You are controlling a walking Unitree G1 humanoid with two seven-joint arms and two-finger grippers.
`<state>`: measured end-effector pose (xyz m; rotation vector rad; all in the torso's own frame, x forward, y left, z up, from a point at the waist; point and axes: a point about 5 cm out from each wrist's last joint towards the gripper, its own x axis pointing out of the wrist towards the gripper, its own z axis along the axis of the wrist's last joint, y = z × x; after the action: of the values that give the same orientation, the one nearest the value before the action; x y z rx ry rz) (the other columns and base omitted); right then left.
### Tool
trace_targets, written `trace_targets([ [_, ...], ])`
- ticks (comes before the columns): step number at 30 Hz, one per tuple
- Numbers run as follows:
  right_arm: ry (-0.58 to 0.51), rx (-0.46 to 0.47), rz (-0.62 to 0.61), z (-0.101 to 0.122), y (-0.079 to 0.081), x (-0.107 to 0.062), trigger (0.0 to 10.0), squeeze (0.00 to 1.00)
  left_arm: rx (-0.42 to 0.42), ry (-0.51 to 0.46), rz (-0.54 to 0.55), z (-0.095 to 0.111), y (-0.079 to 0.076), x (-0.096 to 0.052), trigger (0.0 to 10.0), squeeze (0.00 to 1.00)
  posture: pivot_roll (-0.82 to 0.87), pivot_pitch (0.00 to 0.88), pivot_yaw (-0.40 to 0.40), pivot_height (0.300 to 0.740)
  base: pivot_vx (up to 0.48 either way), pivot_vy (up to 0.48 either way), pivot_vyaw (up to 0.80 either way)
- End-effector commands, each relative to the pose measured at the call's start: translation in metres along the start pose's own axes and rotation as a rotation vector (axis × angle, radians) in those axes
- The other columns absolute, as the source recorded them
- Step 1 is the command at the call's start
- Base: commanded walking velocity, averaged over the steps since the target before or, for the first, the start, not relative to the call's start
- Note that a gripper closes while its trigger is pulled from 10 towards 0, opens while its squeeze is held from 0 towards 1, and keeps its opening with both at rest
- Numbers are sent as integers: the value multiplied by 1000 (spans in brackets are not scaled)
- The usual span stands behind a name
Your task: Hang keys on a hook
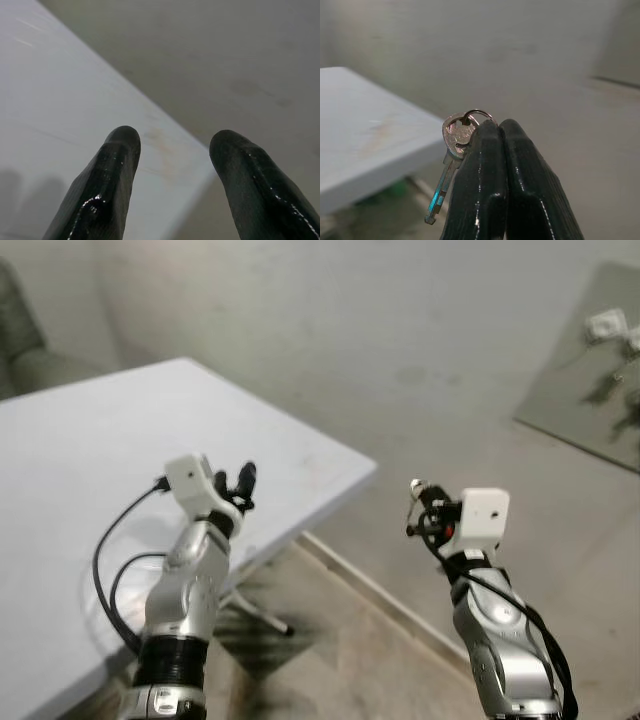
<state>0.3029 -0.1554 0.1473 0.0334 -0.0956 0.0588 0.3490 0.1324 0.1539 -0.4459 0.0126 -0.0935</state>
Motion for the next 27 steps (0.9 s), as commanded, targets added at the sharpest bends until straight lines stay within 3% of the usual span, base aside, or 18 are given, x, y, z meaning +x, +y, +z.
trace_targets([
  [1, -20, 2, -4, 7, 0, 4, 10000, 0, 48, -3, -34, 3, -5, 0, 10000, 0, 18, 0, -48, 740, 0, 0, -756],
  [3, -23, 3, -4, 8, 1, 5, 10000, 0, 82, -4, -46, 4, -5, -1, 10000, 0, 19, 0, -47, 740, 0, 0, -756],
  [15, -33, 7, -18, 11, 0, 9, 10000, 0, 89, 4, -19, 7, 2, -1, 10000, 0, 26, 0, -39, 740, 0, 0, -756],
  [27, -35, 22, -29, 10, 2, 7, 10000, 0, 103, -1, -57, 6, -4, -2, 10000, 0, 17, 0, -26, 740, 0, 0, -756],
])
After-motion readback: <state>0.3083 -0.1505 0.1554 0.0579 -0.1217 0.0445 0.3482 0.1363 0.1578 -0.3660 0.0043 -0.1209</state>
